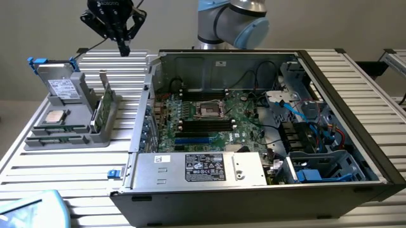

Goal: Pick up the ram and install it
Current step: 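Reach for the ram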

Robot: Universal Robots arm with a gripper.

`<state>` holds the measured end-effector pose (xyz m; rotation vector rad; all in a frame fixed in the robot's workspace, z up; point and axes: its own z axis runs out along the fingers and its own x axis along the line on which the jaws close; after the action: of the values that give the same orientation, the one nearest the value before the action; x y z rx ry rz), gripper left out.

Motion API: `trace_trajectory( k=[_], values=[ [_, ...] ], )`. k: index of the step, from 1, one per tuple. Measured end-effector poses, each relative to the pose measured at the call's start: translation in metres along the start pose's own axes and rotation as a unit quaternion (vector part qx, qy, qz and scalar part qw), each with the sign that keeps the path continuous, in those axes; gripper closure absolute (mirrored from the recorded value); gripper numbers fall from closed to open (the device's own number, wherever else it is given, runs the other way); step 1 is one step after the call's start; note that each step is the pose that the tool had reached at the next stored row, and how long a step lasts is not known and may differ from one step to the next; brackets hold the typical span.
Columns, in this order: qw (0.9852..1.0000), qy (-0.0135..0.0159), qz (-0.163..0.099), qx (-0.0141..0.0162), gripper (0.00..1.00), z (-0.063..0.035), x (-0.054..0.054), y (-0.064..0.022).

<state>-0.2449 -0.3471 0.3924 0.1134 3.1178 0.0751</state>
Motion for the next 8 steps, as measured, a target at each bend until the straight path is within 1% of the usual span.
trace_trajectory(
  k=[8],
  values=[
    [1.0000,0.0000,0.000,0.0001,0.90,-0.0004,0.037,0.0041]
  ],
)
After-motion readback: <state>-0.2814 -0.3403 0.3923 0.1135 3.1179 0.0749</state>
